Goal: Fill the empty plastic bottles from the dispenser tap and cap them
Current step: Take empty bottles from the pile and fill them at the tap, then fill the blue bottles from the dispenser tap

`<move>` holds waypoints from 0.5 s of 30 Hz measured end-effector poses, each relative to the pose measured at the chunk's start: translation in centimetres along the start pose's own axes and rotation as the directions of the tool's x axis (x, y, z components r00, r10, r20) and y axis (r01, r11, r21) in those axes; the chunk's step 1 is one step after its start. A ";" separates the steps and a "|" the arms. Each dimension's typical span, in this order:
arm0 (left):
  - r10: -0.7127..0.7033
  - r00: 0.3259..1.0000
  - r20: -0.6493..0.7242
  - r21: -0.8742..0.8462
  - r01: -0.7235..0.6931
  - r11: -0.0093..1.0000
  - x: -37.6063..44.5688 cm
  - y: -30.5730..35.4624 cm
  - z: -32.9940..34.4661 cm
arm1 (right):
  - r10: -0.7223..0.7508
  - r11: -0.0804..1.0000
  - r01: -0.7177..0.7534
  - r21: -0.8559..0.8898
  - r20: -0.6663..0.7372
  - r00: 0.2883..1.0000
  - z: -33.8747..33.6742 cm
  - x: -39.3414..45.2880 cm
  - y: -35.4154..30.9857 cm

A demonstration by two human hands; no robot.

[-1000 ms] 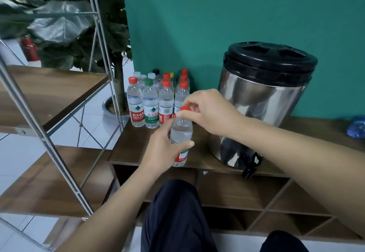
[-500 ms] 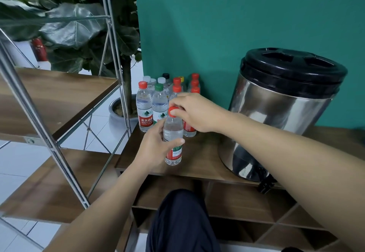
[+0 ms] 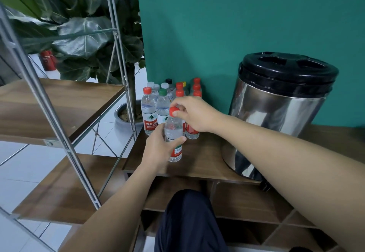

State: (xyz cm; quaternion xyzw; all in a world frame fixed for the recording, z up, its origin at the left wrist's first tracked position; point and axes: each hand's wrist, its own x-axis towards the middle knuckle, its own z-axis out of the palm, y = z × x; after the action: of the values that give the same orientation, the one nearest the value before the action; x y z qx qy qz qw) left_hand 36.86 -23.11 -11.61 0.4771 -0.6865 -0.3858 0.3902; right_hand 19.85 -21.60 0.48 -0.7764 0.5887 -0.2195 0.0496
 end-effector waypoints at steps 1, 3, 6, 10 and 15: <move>-0.008 1.000 0.002 -0.014 0.008 1.000 -0.3 0.1 -0.2 | -0.007 1.000 0.007 0.001 0.012 1.000 0.1 -0.4 0.0; -0.022 1.000 -0.002 -0.030 0.022 0.999 -1.0 0.3 -0.7 | 0.000 1.000 0.000 0.012 0.027 1.000 0.3 -1.2 0.0; -0.011 0.995 -0.102 0.018 0.013 1.000 -2.3 1.1 -1.3 | 0.032 0.999 -0.032 0.037 -0.008 0.999 -0.1 -2.8 -0.2; 0.106 0.950 -0.294 0.024 -0.104 0.994 -5.0 3.8 -1.4 | 0.093 0.990 -0.081 0.119 -0.094 0.991 -1.4 -6.4 -0.4; 0.269 0.945 -0.187 -0.044 -0.281 0.959 -7.9 8.7 3.1 | 0.228 0.954 -0.163 0.252 -0.255 0.940 -3.5 -13.1 0.4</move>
State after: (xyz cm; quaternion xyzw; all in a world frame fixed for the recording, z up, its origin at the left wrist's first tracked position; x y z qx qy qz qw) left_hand 32.92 -12.95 -6.33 0.3956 -0.6943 -0.3068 0.5170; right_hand 15.33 -8.80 -0.21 -0.6637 0.6353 -0.3876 0.0757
